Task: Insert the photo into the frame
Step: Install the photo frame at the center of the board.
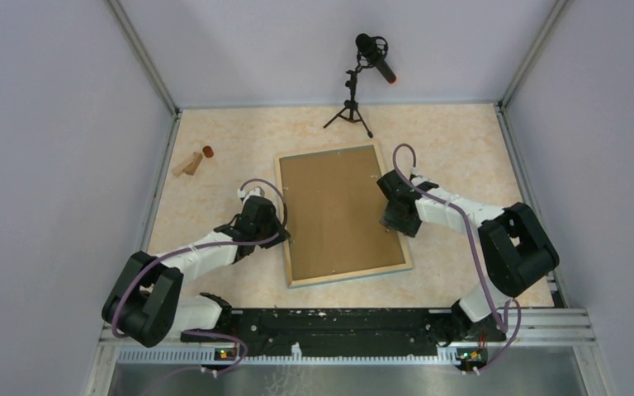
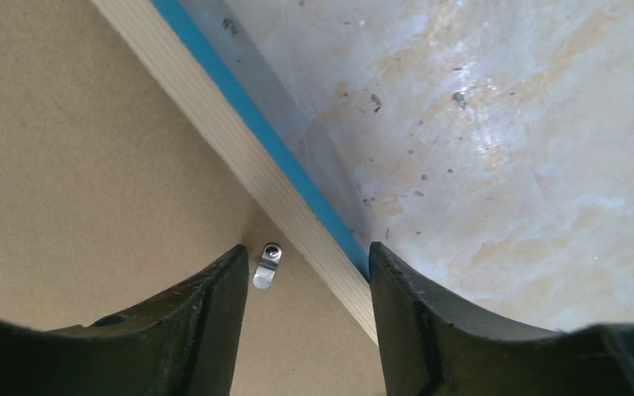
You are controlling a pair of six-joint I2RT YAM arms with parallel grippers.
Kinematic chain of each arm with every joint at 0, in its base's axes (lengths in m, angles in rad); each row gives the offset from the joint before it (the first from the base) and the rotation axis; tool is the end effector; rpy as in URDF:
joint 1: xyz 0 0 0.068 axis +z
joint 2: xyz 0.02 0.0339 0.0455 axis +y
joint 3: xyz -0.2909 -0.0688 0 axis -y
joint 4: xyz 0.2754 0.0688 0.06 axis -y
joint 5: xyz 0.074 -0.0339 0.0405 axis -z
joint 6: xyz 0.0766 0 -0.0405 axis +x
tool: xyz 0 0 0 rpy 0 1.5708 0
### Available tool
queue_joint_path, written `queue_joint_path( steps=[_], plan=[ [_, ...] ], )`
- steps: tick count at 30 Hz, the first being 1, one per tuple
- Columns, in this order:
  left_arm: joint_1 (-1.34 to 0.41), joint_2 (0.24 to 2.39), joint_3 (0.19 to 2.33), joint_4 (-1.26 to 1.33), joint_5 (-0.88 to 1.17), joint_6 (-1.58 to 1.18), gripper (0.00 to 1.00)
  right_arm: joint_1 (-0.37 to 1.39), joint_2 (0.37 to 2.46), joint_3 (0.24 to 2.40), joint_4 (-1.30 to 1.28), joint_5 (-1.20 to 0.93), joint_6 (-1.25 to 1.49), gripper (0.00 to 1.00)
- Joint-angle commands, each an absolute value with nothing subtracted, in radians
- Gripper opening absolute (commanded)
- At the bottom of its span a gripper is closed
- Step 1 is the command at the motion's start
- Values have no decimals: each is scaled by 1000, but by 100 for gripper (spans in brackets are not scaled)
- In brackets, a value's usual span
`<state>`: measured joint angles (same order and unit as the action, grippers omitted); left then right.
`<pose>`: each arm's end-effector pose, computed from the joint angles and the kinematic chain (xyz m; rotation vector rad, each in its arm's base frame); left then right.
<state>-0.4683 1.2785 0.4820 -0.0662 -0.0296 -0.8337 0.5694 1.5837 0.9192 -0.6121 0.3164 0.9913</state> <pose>0.2416 -0.1196 0.1228 -0.4694 2.4651 -0.5325 0.2825 0.1525 0.1413 0.6307 2.6389 -0.0248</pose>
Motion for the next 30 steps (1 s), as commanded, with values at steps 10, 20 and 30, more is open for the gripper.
queue_joint_path(
  steps=[10, 20, 30],
  plan=[
    [-460, 1323, 428, -167, -32, -826, 0, 603, 1582, 878, -659, 240, 839, 50],
    [-459, 1321, 428, -168, -32, -825, 0, 603, 1568, 889, -665, 281, 710, 32],
    [-459, 1317, 426, -172, -31, -825, 0, 603, 1565, 921, -574, 294, 529, 32]
  ],
)
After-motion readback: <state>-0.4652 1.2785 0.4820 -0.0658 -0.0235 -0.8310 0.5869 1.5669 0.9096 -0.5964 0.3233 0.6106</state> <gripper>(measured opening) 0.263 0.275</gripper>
